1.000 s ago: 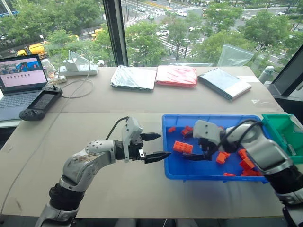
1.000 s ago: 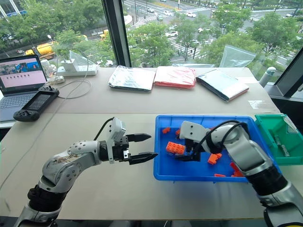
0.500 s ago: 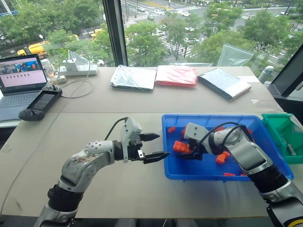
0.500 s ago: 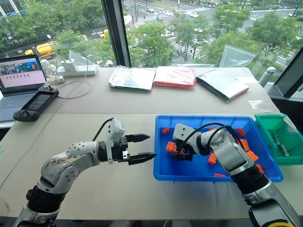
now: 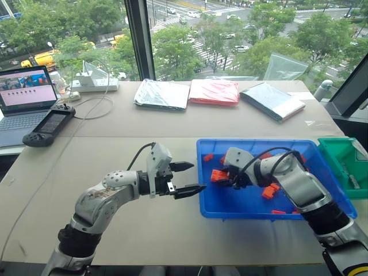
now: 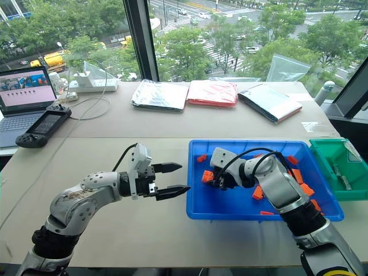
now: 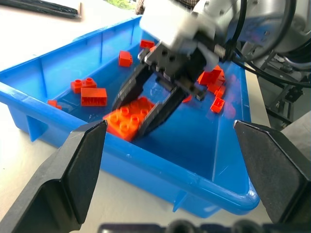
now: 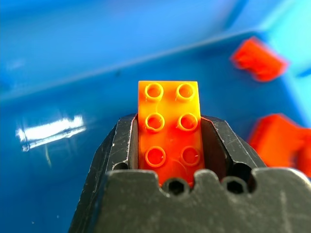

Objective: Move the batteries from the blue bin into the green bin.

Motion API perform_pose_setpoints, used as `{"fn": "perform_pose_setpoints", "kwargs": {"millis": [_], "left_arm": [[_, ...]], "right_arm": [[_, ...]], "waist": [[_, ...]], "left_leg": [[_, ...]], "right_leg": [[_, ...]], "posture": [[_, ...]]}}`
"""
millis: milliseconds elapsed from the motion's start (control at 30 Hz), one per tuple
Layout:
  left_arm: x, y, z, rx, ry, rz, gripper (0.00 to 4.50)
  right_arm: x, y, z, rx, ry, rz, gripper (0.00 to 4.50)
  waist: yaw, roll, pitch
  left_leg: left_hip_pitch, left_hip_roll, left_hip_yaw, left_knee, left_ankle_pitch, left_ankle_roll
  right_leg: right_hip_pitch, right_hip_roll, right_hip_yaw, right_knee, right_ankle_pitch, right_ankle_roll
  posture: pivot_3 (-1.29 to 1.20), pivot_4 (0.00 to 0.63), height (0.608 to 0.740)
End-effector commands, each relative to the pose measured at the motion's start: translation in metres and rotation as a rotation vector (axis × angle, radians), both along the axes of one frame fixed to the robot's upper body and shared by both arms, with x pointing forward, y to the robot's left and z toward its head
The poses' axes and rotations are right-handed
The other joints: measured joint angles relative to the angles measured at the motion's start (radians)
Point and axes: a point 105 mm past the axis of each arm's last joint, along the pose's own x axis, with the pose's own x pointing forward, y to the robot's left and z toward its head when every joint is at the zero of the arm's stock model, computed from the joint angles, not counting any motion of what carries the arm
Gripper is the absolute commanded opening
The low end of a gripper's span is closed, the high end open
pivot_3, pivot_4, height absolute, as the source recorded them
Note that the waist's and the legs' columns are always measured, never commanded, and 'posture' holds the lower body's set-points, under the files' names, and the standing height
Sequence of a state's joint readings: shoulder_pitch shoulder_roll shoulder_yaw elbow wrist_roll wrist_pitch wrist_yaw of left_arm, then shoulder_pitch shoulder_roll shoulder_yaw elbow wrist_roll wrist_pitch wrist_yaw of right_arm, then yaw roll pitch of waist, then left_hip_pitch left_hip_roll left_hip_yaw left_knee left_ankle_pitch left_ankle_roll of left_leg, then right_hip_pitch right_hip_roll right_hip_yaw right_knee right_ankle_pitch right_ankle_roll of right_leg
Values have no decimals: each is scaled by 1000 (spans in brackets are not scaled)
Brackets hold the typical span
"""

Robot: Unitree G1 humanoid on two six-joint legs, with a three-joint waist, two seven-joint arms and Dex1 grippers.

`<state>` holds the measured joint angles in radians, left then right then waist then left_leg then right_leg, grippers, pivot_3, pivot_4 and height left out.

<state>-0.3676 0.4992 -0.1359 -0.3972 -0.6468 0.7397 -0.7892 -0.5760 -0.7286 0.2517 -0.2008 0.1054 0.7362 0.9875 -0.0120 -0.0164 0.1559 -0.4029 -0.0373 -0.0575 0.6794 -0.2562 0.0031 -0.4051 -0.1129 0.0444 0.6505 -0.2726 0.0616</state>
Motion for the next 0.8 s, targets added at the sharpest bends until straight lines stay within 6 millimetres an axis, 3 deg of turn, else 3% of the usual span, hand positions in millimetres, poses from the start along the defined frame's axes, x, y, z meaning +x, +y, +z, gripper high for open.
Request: {"fn": "perform_pose_setpoints", "kwargs": {"millis": [33,167,300,367,567,700,800], "left_arm": [[-2,-1,10,-23,-46,-8,4500],[-2,-2,10,-20,-48,-10,4500],[-2,-2,10,-18,-47,-13,4500],[-2,-2,10,-19,-45,-15,4500],[-1,-2,9,-16,-46,-16,4500],[-1,-2,9,-16,-47,-12,4500],[-2,-1,9,-16,-47,-10,4500]], "right_arm": [[6,-8,45,92,-130,-70,1463],[15,-41,50,92,-152,-245,1463],[21,-78,33,41,-143,-421,1463],[18,-83,25,3,-136,-421,2466],[10,-52,39,58,-151,-290,4368],[-5,-23,41,112,-95,-163,4480],[-19,-3,27,113,-22,-60,4480]], "waist": [[0,0,0],[1,0,0],[4,0,0],[2,0,0],[-10,0,0],[-6,0,0],[0,0,0]], "left_leg": [[0,0,0,0,0,0],[0,0,0,0,0,0],[0,0,0,0,0,0],[0,0,1,0,0,0],[1,1,2,-1,0,0],[0,1,1,0,0,0],[0,0,1,0,0,1]], "right_leg": [[0,0,0,0,0,0],[0,0,0,0,0,0],[0,0,0,0,0,0],[0,0,0,0,0,0],[-1,1,2,1,0,0],[0,1,1,1,0,0],[0,0,1,1,0,0]], "posture": [[0,150,740],[0,150,740],[0,150,740],[0,150,740],[0,150,740],[0,150,740],[0,150,740]]}}
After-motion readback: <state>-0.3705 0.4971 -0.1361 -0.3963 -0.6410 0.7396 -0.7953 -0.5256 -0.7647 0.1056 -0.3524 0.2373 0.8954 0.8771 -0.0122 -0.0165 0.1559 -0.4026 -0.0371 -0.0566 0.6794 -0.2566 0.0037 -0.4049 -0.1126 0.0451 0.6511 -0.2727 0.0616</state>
